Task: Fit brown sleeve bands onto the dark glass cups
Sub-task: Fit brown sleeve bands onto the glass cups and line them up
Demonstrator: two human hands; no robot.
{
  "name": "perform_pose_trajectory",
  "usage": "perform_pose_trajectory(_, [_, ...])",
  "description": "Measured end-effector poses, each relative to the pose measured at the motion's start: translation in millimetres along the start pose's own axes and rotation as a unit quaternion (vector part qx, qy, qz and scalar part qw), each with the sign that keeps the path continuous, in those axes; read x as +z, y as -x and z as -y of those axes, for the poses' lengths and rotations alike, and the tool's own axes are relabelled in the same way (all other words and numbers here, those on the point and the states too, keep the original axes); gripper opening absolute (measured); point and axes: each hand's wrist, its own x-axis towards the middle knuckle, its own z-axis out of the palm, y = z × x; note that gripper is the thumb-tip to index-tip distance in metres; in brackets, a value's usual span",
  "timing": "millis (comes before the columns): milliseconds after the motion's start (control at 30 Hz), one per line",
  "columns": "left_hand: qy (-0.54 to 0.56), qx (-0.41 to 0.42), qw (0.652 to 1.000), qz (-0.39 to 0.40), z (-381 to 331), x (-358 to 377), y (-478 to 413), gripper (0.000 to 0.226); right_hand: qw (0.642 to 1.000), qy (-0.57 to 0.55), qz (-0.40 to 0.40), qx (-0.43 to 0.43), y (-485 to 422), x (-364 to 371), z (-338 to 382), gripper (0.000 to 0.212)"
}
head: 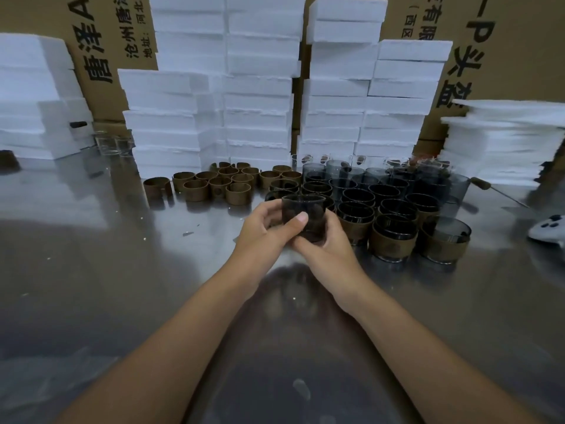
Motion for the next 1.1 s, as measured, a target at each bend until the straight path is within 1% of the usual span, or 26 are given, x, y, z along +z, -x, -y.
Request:
perform_pose_trajectory(67, [-0.023, 0.007, 1.0, 0.003, 2.7, 2.0, -1.1, 0.038, 0.999, 0.029, -0.022, -0.004, -2.5, 0.3, -1.2, 0.047])
perform_pose_trajectory(167, [-0.039, 0.003, 0.999, 0.017, 6.2, 2.9, -2.4, 0.037, 0.998, 0.056, -0.031, -0.01, -3.3, -1.4, -6.5, 0.041])
perform_pose_trajectory(233, [-0.056, 0.015, 0.998, 0.02, 7.7, 3.9, -2.6, 0.037, 0.996, 0.075, -0.041, -0.015, -3.0, -2.0, -9.1, 0.04])
perform_pose_trajectory(367, [-0.129, 0.108, 0.986, -0.007, 3.8, 4.3, 2.8, 0.035, 0.997, 0.061, -0.052, -0.006, -4.5, -3.1, -9.4, 0.042])
perform_pose_trajectory(467, [-0.19, 0.199, 0.961, -0.013, -0.4, 3.4, 9.2, 0.036, 0.996, 0.065, -0.058, -0.005, -5.3, -4.1, -10.9, 0.044])
perform_pose_trajectory(533, [-0.222, 0.233, 0.947, -0.005, -3.4, 4.3, 12.8, 0.037, 0.994, 0.089, -0.065, -0.011, -5.8, -4.1, -11.5, 0.044])
perform_pose_trajectory(700, [-0.272, 0.247, 0.929, 0.03, -3.1, 6.0, 15.8, 0.04, 0.993, 0.096, -0.073, -0.018, -8.3, -3.7, -14.0, 0.041])
perform_pose_trajectory(800, [-0.272, 0.252, 0.928, 0.021, -2.1, 5.7, 14.9, 0.039, 0.992, 0.083, -0.083, -0.037, -8.7, -3.1, -13.9, 0.039])
perform_pose_trajectory(933, [-0.284, 0.269, 0.92, 0.004, 0.8, 5.1, 14.5, 0.037, 0.992, 0.057, -0.095, -0.054, -7.6, -1.6, -13.1, 0.042])
perform_pose_trajectory(1100, [-0.274, 0.252, 0.928, -0.017, 5.8, 3.5, 12.8, 0.039, 0.993, 0.042, -0.085, -0.065, -6.2, -1.4, -11.6, 0.045])
